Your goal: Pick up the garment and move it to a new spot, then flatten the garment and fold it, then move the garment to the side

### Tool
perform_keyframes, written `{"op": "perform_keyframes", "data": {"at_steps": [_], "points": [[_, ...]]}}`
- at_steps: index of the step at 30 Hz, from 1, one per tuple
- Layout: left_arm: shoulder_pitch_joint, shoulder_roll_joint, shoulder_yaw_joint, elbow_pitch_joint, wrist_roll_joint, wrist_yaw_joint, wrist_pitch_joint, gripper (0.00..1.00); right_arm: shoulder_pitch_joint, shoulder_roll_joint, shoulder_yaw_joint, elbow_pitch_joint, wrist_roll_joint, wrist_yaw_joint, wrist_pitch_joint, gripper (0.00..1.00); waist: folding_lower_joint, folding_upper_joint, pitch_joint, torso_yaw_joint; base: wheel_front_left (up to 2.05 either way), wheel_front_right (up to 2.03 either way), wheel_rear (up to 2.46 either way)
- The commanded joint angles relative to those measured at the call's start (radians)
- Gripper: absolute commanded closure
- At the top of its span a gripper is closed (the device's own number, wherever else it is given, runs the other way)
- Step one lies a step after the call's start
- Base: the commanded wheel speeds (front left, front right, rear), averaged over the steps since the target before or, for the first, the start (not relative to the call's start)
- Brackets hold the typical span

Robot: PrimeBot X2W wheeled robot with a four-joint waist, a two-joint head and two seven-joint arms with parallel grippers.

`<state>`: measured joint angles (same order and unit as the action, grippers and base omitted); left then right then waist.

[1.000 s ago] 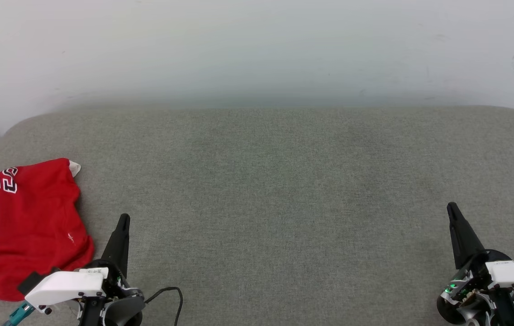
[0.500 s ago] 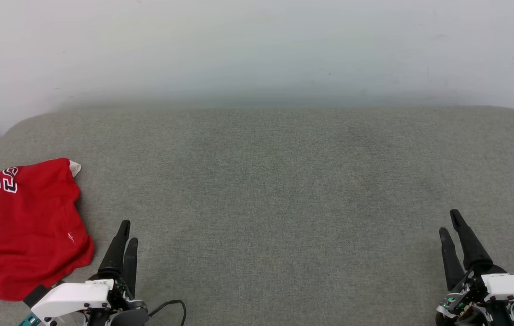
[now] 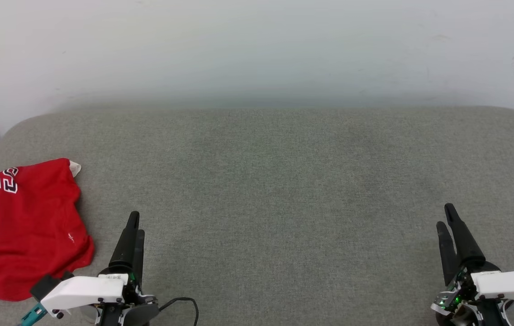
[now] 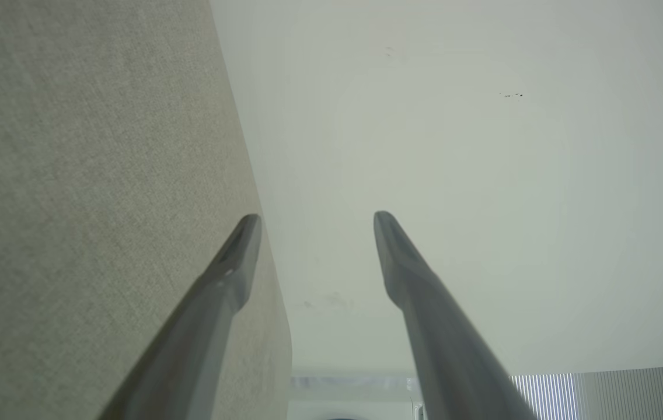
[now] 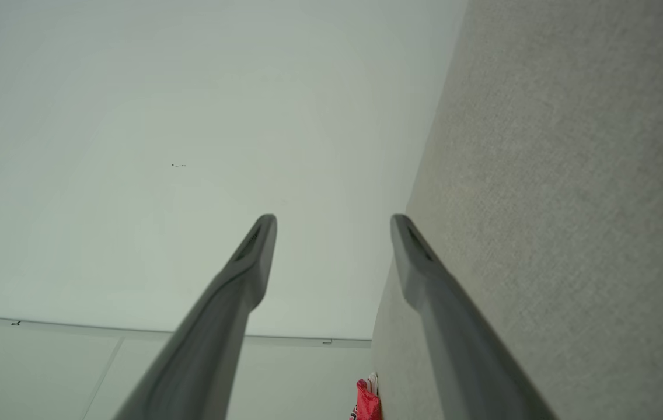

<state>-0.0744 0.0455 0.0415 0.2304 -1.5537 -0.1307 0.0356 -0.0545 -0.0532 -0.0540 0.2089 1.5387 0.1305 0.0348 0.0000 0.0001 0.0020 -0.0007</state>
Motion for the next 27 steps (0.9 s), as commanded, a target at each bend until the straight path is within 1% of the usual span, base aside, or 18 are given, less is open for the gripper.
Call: {"op": "perform_keyframes", "data": {"at_steps": [1, 7, 12, 19, 27], "points": [[-0.028, 0.003, -0.006, -0.023, 0.019, 0.0, -0.008, 0.0, -0.006, -0.012, 0.006, -0.024, -0.019, 0.0, -0.008, 0.0, 0.0, -0.0001, 0.0, 0.0, 0.0, 0.0, 0.0], [-0.031, 0.003, -0.018, -0.042, 0.15, 0.0, -0.034, 0.0, -0.004, -0.02, 0.017, -0.039, -0.134, 0.0, -0.033, 0.0, 0.0, -0.0001, 0.0, 0.001, 0.0, 0.0, 0.0], [-0.028, 0.004, -0.024, -0.06, 0.258, 0.0, -0.054, 0.0, -0.003, -0.018, 0.021, -0.05, -0.252, 0.0, -0.054, 0.0, 0.0, -0.0001, 0.0, 0.001, 0.0, 0.0, 0.0], [-0.024, 0.004, -0.039, -0.078, 0.425, 0.0, -0.08, 0.0, 0.002, -0.008, 0.005, -0.071, -0.437, 0.0, -0.08, 0.0, 0.0, -0.0001, -0.002, 0.004, 0.0, 0.0, 0.0], [-0.027, 0.004, -0.065, -0.084, 0.622, 0.009, -0.108, 0.0, 0.015, -0.003, 0.003, -0.106, -0.66, 0.0, -0.082, 0.0, 0.0, -0.0001, -0.006, 0.007, 0.0, 0.0, 0.0]]}}
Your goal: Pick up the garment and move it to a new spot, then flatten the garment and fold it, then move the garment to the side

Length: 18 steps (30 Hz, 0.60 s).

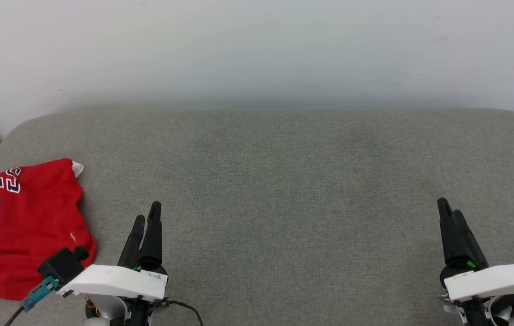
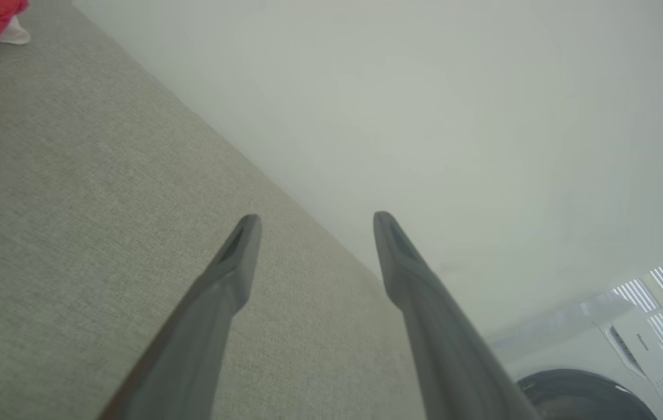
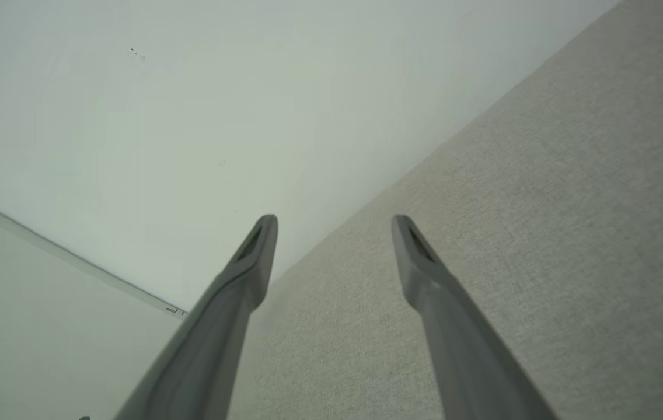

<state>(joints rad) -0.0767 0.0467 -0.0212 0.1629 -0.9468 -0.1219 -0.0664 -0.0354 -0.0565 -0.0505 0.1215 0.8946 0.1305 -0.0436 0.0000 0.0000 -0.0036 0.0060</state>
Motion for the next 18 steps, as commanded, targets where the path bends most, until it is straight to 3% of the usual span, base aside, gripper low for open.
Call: {"op": "perform_keyframes", "data": {"at_steps": [1, 18], "points": [[-0.024, 0.003, -0.004, -0.015, 0.038, 0.003, -0.01, 0.0, -0.002, 0.001, 0.0, -0.023, -0.041, 0.0, -0.001, 0.0, 0.0, 0.0, -0.001, 0.0, 0.0, 0.0, 0.0], [-0.033, 0.024, -0.054, 0.012, 0.361, 0.024, -0.062, 0.0, 0.041, 0.006, -0.001, -0.093, -0.378, 0.0, 0.025, 0.0, 0.0, 0.0, -0.011, 0.001, 0.0, 0.0, 0.0]]}}
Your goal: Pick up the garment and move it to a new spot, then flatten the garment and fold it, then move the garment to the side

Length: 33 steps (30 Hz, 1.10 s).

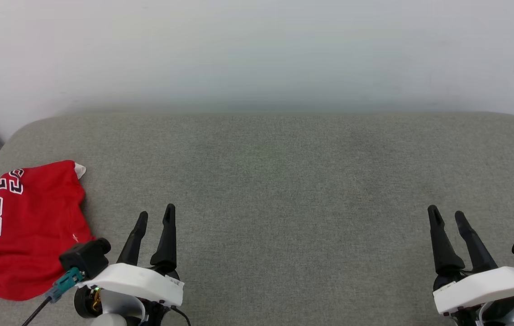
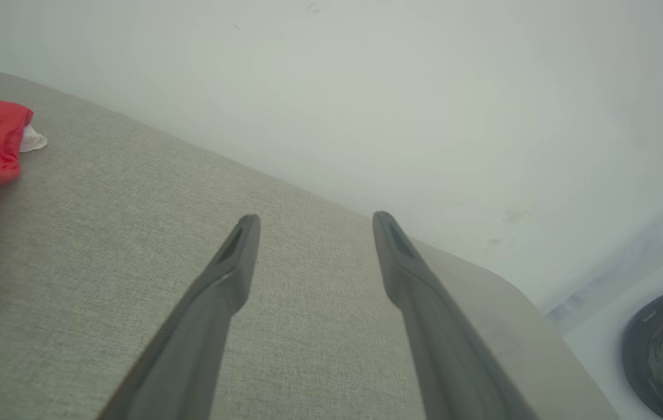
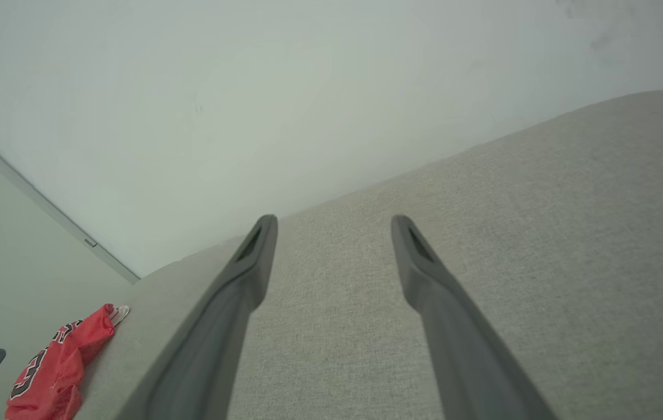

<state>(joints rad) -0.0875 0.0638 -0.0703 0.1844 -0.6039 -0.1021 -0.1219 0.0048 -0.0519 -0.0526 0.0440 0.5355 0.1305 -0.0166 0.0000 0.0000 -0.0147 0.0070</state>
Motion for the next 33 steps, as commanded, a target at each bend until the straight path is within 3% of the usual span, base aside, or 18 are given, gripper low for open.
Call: {"op": "perform_keyframes", "data": {"at_steps": [1, 33], "points": [[-0.022, 0.01, -0.008, -0.007, 0.033, 0.004, -0.009, 0.0, 0.003, 0.001, 0.001, -0.019, -0.031, 0.0, 0.0, 0.0, 0.0, 0.0, -0.001, -0.001, 0.0, 0.0, 0.0], [-0.037, 0.029, -0.063, 0.022, 0.341, 0.04, -0.088, 0.0, 0.043, 0.002, -0.002, -0.089, -0.348, 0.0, 0.003, 0.0, 0.0, 0.0, -0.006, 0.001, 0.0, 0.0, 0.0]]}}
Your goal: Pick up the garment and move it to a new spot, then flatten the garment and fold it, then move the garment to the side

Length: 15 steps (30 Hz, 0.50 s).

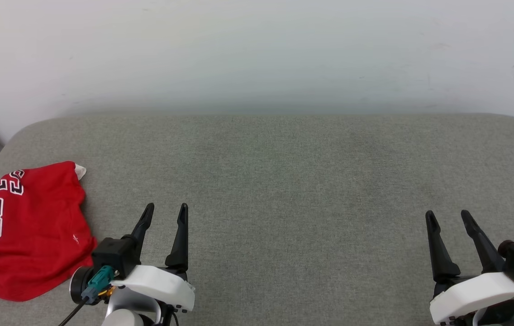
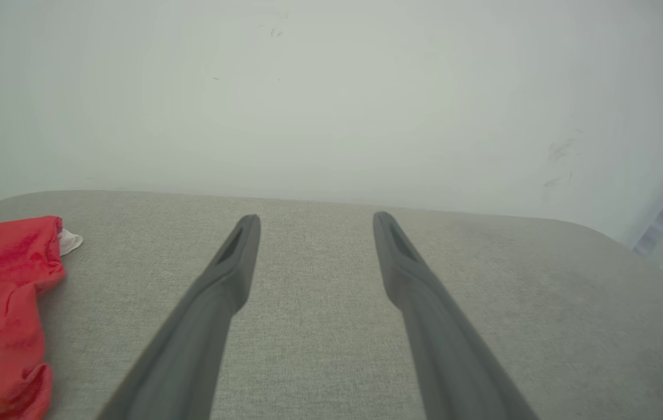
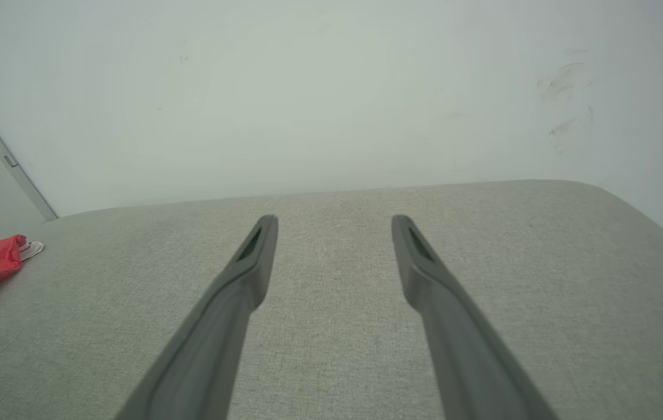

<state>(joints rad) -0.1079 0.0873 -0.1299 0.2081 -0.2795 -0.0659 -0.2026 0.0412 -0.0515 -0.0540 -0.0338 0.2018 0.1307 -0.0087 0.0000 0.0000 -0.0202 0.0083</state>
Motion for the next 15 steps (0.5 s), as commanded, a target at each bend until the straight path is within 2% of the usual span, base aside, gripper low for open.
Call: {"op": "perform_keyframes", "data": {"at_steps": [1, 15], "points": [[-0.017, 0.005, -0.004, -0.001, 0.023, 0.005, -0.008, 0.0, 0.008, 0.002, -0.001, -0.012, -0.022, 0.0, -0.006, 0.0, 0.0, 0.0, 0.0, 0.0, 0.0, 0.0, 0.0], [-0.015, 0.002, -0.007, 0.024, 0.121, 0.001, -0.04, 0.0, 0.018, 0.002, -0.008, -0.016, -0.109, 0.0, -0.026, 0.0, 0.0, 0.0, -0.003, 0.001, 0.0, 0.0, 0.0]]}}
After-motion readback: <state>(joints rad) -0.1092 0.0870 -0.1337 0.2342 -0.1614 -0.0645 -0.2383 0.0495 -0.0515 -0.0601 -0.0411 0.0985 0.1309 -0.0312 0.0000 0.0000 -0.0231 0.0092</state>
